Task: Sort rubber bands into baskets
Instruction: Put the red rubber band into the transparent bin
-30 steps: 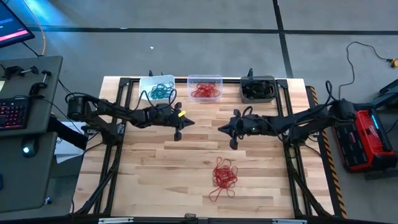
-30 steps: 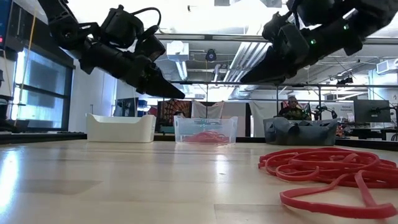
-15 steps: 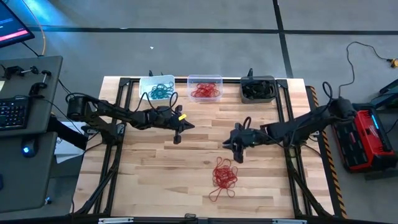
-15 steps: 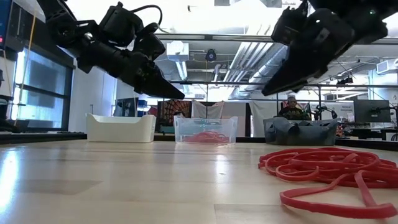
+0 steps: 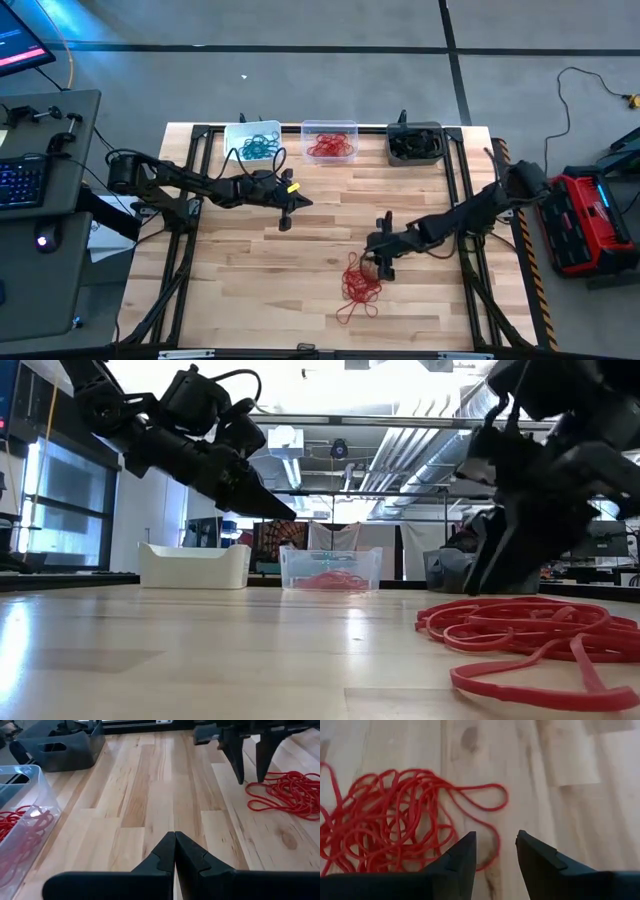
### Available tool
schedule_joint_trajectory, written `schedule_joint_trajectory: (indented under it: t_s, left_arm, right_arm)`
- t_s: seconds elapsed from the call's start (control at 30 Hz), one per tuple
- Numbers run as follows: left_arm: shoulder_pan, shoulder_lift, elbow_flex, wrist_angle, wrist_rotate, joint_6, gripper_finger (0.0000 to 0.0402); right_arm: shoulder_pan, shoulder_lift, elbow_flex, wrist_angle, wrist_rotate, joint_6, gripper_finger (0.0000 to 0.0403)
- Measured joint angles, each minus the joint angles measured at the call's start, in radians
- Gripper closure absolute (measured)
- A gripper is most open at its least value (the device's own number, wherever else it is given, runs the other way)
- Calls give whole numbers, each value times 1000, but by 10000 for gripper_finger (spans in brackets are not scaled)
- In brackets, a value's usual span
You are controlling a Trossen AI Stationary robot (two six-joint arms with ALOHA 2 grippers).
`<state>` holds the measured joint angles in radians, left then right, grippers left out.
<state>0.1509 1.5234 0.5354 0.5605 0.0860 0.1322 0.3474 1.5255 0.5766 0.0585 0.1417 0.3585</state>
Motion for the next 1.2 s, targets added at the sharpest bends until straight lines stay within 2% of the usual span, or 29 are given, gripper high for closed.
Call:
schedule_joint_trajectory:
  t_s: [0.2,0.33,0.43,0.57,0.63,0.8,1.2]
  left_arm:
    - [0,0,0,-4,-2,1,402]
    - [0,0,0,-13,-4,0,402]
    - [0,0,0,-22,-10,0,402]
    - [0,0,0,-25,-14,0,402]
    - [0,0,0,-25,-16,1,402]
    - [0,0,0,-25,-18,0,402]
    - [-3,0,0,-25,-18,0,401]
  right_arm:
    - [9,86,0,67,5,-50,274]
    - [8,126,1,100,26,-101,291]
    - [6,133,2,104,40,-133,321]
    - [-14,134,3,108,29,-132,383]
    - [-24,135,3,109,25,-139,396]
    - [-48,135,31,97,21,-177,399]
    - [-179,137,136,80,122,-378,402]
